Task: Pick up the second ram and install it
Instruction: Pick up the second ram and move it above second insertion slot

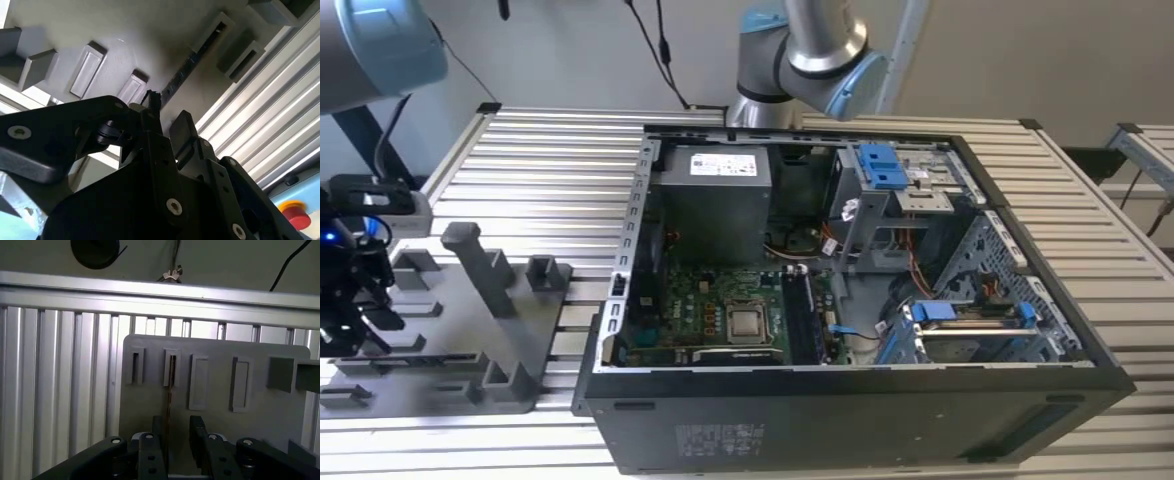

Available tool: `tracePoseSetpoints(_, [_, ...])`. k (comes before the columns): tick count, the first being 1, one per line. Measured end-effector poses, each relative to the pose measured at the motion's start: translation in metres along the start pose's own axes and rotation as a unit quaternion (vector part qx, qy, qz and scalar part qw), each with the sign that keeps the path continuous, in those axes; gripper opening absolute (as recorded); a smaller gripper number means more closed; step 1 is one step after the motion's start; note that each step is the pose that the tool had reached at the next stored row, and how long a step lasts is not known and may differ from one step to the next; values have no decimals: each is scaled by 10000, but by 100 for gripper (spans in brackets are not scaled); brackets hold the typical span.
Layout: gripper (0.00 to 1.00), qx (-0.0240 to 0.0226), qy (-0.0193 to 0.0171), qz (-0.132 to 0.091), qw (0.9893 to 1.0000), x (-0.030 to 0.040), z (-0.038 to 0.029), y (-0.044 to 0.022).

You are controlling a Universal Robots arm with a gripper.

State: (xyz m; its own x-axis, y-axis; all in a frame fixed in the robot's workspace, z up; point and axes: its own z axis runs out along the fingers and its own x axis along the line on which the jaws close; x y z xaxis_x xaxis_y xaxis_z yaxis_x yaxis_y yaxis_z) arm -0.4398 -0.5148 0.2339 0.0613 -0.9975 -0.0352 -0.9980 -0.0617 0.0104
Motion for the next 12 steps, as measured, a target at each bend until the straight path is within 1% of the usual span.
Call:
tracePoseSetpoints(6, [36, 2, 4, -112, 9999, 3, 105, 2])
tracePoseSetpoints(8, [36, 11, 5, -145, 9999, 4, 143, 1])
tracePoseSetpoints(11, [36, 40, 9, -198, 9998, 5, 176, 5])
tracePoseSetpoints(12, [36, 69, 11, -219, 9997, 5, 184, 7])
